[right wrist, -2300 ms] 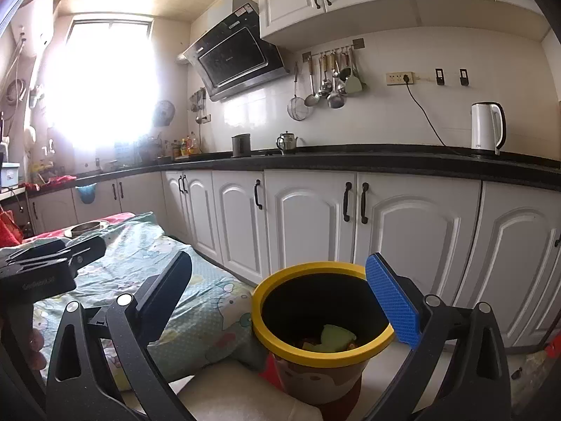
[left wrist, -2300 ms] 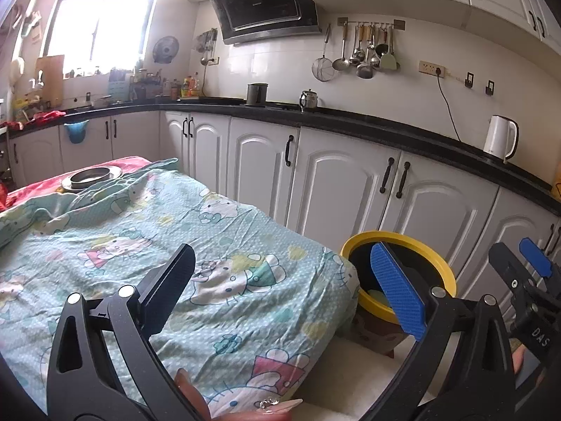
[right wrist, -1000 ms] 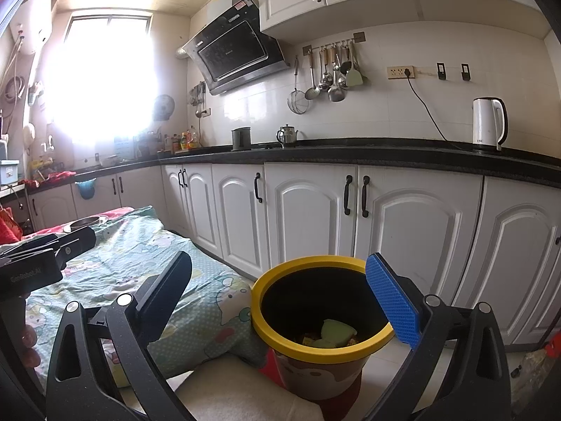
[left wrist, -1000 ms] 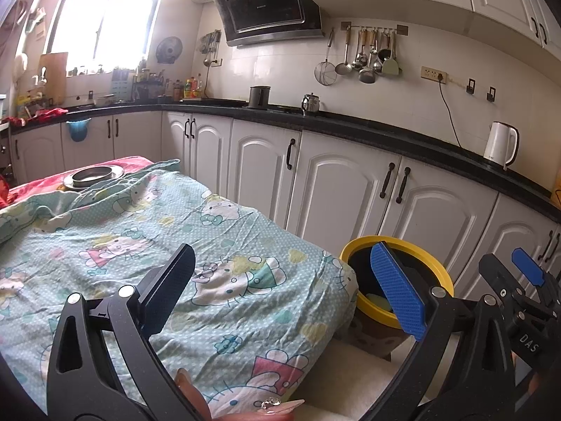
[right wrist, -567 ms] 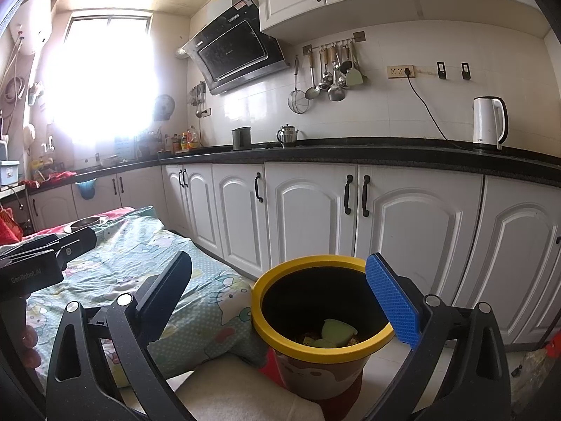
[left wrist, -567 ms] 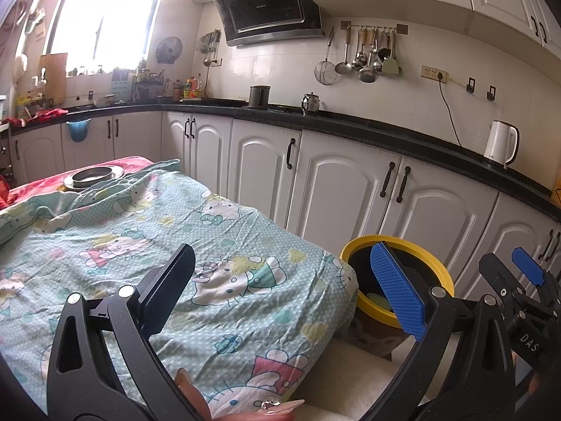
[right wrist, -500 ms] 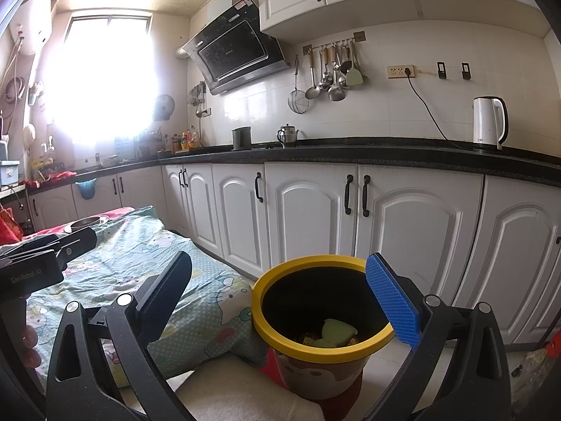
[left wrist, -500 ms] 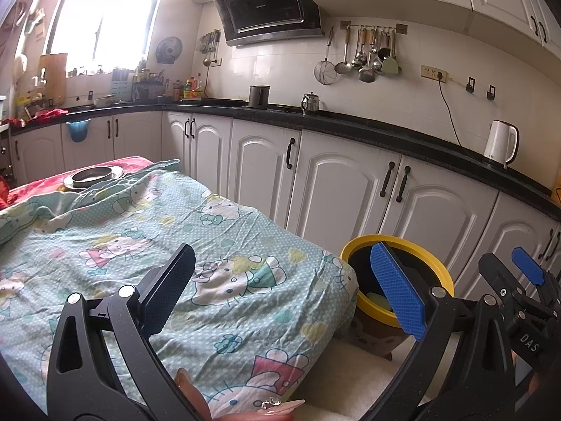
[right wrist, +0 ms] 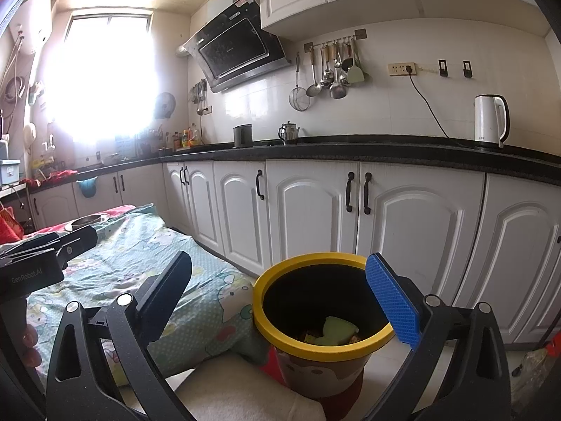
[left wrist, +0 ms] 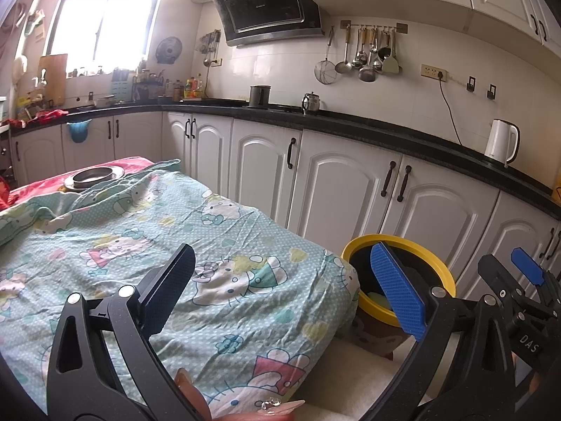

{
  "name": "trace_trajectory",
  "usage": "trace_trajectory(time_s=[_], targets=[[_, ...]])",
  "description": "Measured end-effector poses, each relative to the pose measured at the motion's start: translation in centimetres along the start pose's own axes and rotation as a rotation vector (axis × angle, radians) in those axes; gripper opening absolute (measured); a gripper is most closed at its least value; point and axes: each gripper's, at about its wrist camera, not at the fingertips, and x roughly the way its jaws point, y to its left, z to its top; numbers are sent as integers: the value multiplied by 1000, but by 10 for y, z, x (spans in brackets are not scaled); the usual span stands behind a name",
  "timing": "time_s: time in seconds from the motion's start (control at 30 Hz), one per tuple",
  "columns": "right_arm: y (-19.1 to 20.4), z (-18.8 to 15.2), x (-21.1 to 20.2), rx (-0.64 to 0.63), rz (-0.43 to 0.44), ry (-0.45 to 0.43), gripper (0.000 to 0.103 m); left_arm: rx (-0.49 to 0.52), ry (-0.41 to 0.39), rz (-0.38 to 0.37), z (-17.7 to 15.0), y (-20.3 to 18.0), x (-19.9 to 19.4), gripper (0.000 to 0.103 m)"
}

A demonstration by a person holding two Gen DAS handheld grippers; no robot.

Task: Collect trash

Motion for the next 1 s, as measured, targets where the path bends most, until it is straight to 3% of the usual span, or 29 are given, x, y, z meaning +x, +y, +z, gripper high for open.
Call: trace_trajectory(time_s=[0.4,0.63,0.77,0.87,0.93,1.0], targets=[[1,-2,2,1,-3,1,97,25,6,21,-2,0,2,92],[1,1,9,20,34,39,97,-6,44,20,-1,8,8,92],[8,8,17,38,74,85,97,-85,108,40,6,39,11,92],[42,20,32,10,172,100,97,-161,160,138,10,99,4,92],[77,28,44,-21,274,112,97,-195,180,277,7,150,-8,92],[131,31,59,-56,399,170,97,-239,196,472,-2,213,-27,92]])
